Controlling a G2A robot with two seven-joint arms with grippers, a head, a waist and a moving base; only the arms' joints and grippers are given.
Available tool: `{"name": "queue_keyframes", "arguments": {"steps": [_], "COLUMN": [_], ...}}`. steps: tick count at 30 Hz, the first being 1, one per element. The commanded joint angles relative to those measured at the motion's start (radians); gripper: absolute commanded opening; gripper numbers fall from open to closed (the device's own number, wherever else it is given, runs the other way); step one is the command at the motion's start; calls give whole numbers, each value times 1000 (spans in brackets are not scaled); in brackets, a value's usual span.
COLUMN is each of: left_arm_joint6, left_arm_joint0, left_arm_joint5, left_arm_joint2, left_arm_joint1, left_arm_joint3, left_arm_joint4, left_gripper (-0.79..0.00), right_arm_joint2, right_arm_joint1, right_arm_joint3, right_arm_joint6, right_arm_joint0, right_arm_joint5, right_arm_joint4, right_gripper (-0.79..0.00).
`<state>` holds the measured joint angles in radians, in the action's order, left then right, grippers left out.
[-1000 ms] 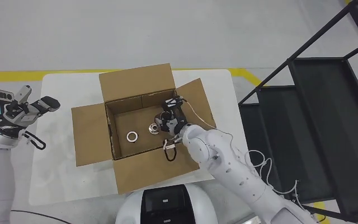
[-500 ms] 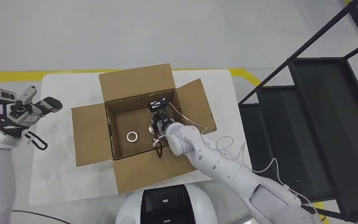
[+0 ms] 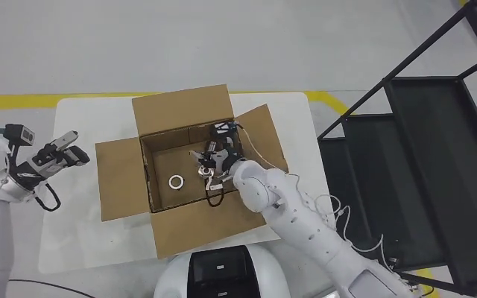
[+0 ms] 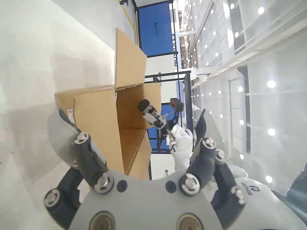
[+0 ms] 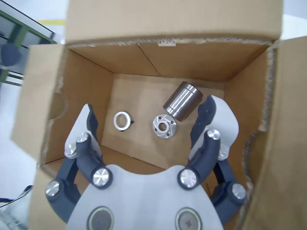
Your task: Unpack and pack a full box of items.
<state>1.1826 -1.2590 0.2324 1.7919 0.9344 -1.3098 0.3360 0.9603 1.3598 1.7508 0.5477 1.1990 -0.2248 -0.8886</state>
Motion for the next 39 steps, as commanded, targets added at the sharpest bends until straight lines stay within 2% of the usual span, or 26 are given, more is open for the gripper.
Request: {"name": "queue_keyframes", "arguments": {"steps": [1, 5, 8, 13, 17, 20, 27, 31, 34, 39], "left_arm_joint6": [22, 46, 50, 33, -26, -54, -38, -9, 36, 73], "left_arm_joint0": [3, 7, 7, 7, 6, 7, 27, 29, 30, 54], "left_arm_joint5": [-11, -19, -24, -14, -20, -37, -40, 40, 61, 71], "left_arm_joint2": [-4, -14, -23, -53, -85, -121, -148, -128, -123, -155], "left_arm_joint1": [-5, -11, -14, -20, -20, -14, 5, 6, 8, 9], "left_arm_joint3": [6, 22, 31, 31, 37, 51, 93, 76, 48, 0], "left_arm_joint4": [-25, -60, -61, -163, -224, -212, 55, 145, 226, 224], "left_gripper": [0, 0, 0, 0, 0, 0, 0, 0, 0, 0], "right_arm_joint2": [83, 238, 340, 487, 550, 551, 532, 515, 493, 427], "right_arm_joint1": [-18, -46, -59, -69, -72, -73, -74, -78, -80, -79], "right_arm_joint3": [122, 286, 358, 354, 283, 232, 167, 170, 175, 157], "right_arm_joint6": [5, -11, -61, -107, -82, -51, -7, 25, 43, 67], "right_arm_joint0": [79, 219, 315, 398, 404, 386, 367, 366, 363, 333], "right_arm_joint5": [51, 143, 142, 125, 118, 146, 299, 364, 388, 393], "right_arm_joint4": [19, 63, 50, 113, 185, 248, 415, 449, 453, 433], "right_gripper": [0, 0, 0, 0, 0, 0, 0, 0, 0, 0]}}
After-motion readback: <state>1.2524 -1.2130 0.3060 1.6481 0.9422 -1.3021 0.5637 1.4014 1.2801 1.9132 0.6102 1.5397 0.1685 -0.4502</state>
